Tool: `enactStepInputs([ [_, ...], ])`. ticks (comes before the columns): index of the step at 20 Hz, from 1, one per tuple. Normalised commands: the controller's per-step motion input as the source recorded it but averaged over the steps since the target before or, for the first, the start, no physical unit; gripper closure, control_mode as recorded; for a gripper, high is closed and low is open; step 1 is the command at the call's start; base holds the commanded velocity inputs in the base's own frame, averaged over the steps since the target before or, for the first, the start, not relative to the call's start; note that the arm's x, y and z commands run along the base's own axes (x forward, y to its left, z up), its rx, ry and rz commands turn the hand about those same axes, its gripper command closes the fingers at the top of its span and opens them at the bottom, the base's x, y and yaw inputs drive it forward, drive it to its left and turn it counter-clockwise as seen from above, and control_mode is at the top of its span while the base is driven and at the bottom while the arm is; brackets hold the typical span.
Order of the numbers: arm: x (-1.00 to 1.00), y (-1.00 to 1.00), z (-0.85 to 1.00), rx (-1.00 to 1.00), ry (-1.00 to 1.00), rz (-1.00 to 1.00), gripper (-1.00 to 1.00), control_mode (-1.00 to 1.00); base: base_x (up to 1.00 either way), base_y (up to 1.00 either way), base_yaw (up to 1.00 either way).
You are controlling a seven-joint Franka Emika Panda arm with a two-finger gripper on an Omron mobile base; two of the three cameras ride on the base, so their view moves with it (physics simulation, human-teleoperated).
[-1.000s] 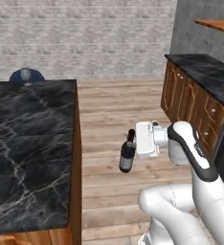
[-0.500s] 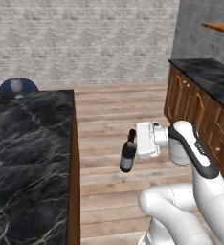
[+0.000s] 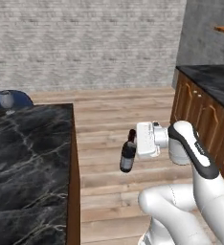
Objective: There is a wine glass and glass cup on the dining counter. Place the wine bottle next to the wine glass and the juice bottle next to the glass cup.
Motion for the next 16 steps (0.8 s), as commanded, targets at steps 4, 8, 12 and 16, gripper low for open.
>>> enactStepInputs([
  [4,0.00,0.00,0.00,0.00,0.00,0.00,1.00,1.00,0.87,-0.10,0.00],
  [8,0.00,0.00,0.00,0.00,0.00,0.00,1.00,1.00,0.89,-0.13,0.02],
  [12,0.00,0.00,0.00,0.00,0.00,0.00,1.00,1.00,0.88,-0.12,0.02],
  [16,0.00,0.00,0.00,0.00,0.00,0.00,1.00,1.00,0.87,-0.09,0.06],
])
